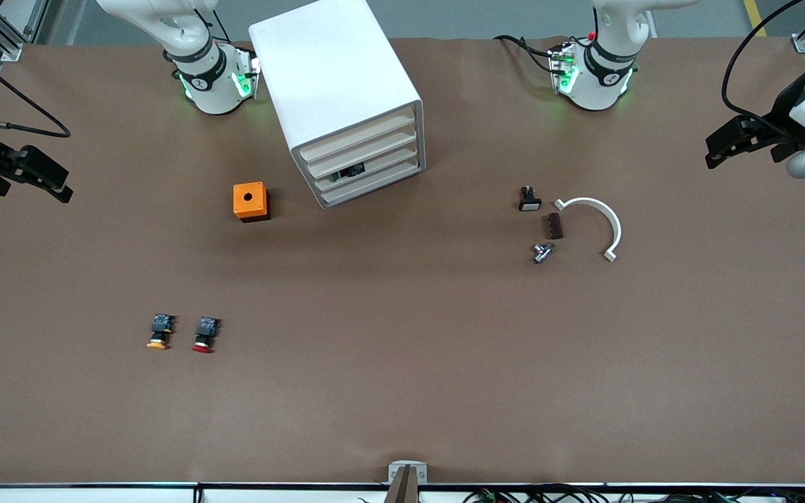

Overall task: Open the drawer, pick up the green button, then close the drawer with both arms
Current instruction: 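Move the left gripper from rest toward the white cabinet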

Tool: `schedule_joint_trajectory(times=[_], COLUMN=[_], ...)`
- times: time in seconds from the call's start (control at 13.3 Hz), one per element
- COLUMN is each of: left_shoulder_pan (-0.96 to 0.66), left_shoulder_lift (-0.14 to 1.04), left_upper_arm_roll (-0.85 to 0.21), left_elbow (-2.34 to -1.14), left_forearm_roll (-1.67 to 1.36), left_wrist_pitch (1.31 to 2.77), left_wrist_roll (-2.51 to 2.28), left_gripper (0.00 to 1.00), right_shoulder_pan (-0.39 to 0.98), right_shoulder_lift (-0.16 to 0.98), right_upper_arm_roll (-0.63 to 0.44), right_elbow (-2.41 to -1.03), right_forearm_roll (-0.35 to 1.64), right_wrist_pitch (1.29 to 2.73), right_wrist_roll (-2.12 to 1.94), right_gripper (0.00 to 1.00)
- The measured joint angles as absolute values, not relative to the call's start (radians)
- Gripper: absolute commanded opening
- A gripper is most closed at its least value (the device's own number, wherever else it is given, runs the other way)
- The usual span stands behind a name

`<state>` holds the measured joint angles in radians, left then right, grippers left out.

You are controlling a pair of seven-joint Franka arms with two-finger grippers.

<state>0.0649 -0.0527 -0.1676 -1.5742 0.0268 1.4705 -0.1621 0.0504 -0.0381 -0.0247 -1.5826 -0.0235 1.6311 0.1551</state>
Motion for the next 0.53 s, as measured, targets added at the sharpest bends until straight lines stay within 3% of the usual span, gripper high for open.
schedule_joint_trajectory(times=[0.53], left_shoulder_pan=[0.062], left_shoulder_lift=[-0.012], left_upper_arm_roll=[-0.173], left_elbow=[-1.565], left_forearm_roll=[0.027], left_wrist_pitch=[1.469], left_wrist_roll=[-0.161], left_gripper=[1.0], right_shoulder_pan=[0.042], right_shoulder_lift=[-0.038], right_upper_arm_roll=[-0.022], right_elbow=[-1.583], right_forearm_roll=[-0.023], right_wrist_pitch=[1.631], right_wrist_roll=[0.154], right_gripper=[1.0])
